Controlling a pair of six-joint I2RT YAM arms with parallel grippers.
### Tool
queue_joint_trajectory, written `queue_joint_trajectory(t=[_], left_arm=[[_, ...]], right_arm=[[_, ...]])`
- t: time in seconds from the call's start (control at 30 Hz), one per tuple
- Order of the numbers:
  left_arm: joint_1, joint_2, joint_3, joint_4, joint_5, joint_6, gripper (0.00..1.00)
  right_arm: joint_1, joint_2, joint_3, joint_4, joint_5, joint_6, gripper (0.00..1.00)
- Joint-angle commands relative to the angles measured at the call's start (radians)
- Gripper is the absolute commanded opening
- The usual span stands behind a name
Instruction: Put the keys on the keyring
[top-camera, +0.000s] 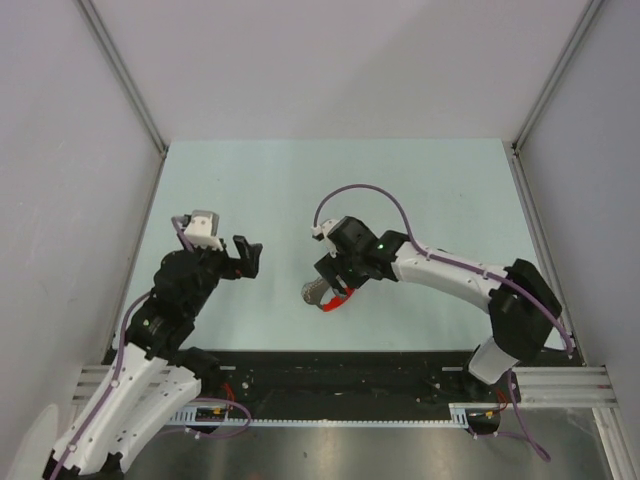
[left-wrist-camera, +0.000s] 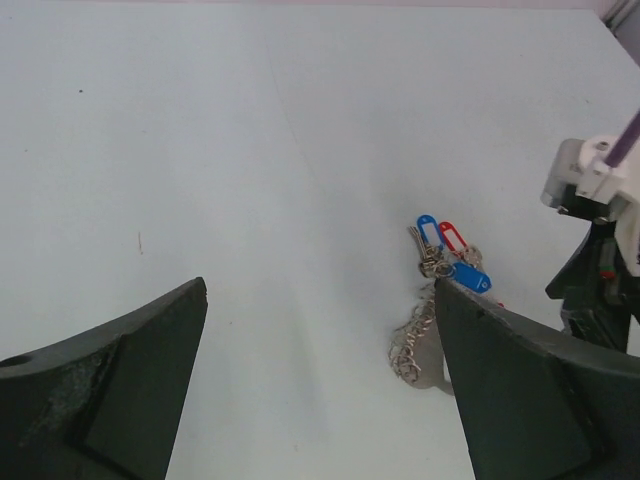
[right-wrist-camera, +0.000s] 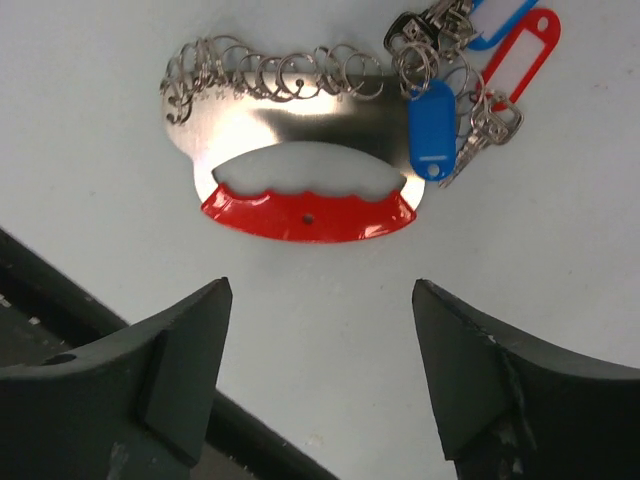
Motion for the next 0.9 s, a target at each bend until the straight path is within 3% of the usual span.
queue_joint_trajectory(t=[0.0, 0.07, 0.2, 0.3, 0.87], left_arm=[[0.002, -0.109, -0.077, 0.063, -0.071, 0.075, 1.0], [0.002, -0.129, -0.086, 0.065, -0.074, 0.083, 1.0], [0.001, -0.136, -0.084, 0.057, -0.1, 0.098, 1.0], [0.001, -0.132, -0.08, 0.046, -0.1, 0.099, 1.0], [0.002, -0.1, -0.083, 0.043, -0.116, 0.11, 1.0]], right_arm=[[0.028, 0.071, 0.062, 0.102, 0.134, -0.024, 0.7], [0.043, 0.105, 0.062, 0.17, 0.172, -0.073, 0.63], [0.068, 0.157, 0.062, 0.263, 0.217, -0.157, 0.4], [0.074, 0.195, 0.062, 0.32, 0.195, -0.202, 0.34], [0.098, 0.323, 0.062, 0.418, 0.198, -0.3, 0.26]])
